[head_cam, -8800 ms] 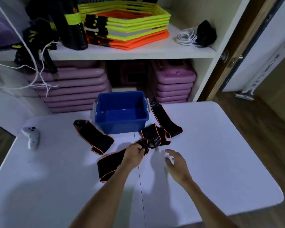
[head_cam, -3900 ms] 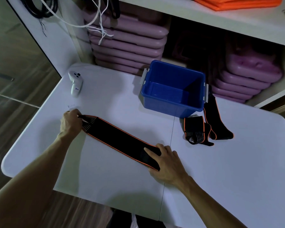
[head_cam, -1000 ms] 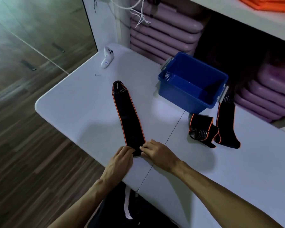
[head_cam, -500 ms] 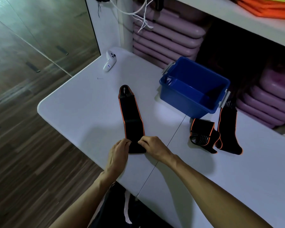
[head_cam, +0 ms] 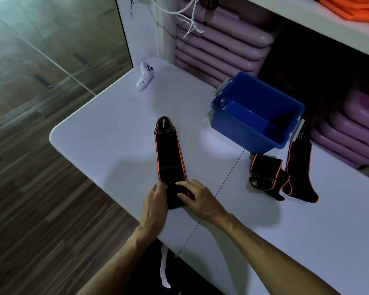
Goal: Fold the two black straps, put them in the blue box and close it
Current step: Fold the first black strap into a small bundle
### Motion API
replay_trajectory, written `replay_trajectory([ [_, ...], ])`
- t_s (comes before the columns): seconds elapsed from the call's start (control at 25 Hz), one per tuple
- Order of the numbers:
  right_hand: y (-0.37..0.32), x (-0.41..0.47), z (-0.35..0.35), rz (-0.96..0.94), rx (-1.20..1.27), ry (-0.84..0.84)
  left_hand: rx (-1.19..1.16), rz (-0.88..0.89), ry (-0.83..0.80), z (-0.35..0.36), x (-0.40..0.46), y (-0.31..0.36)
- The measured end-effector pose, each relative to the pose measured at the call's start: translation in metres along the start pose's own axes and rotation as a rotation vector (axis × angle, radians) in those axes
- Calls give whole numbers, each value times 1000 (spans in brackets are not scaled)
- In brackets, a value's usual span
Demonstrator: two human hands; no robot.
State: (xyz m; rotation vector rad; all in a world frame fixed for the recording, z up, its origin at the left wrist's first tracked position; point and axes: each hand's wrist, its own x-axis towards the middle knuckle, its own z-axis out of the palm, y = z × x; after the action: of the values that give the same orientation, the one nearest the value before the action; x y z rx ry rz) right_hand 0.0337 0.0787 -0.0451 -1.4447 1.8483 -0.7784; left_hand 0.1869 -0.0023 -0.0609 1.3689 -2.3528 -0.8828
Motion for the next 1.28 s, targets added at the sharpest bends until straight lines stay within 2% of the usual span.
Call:
replay_trajectory([
  [0.32, -1, -1, 7, 56, 53, 82, -25, 99, 8, -9, 6, -4],
  [0.48, 4, -1, 9, 46, 19, 107, 271, 470, 70, -16, -2, -22],
  [0.56, 5, -3, 10, -29, -107, 119, 337, 563, 41, -20, -8, -32],
  [0.72, 12, -7, 3, -248, -528, 35, 400, 537, -79, -20, -11, -32],
  [0.8, 15, -8, 3, -301, -648, 55, 366, 517, -89, -22, -9, -26],
  [0.92, 15, -11, 9, -316, -691, 95, 241, 558, -79, -37, 7, -22],
  [1.0, 13, -15, 12, -325, -686, 112, 253, 571, -94, -44, 33, -25],
  [1.2, 11, -13, 11, -337, -694, 105, 459, 472, -403, -30, 94, -34],
  [1.28, 12, -13, 11, -357, -702, 100, 515, 467, -430, -25, 104, -37],
])
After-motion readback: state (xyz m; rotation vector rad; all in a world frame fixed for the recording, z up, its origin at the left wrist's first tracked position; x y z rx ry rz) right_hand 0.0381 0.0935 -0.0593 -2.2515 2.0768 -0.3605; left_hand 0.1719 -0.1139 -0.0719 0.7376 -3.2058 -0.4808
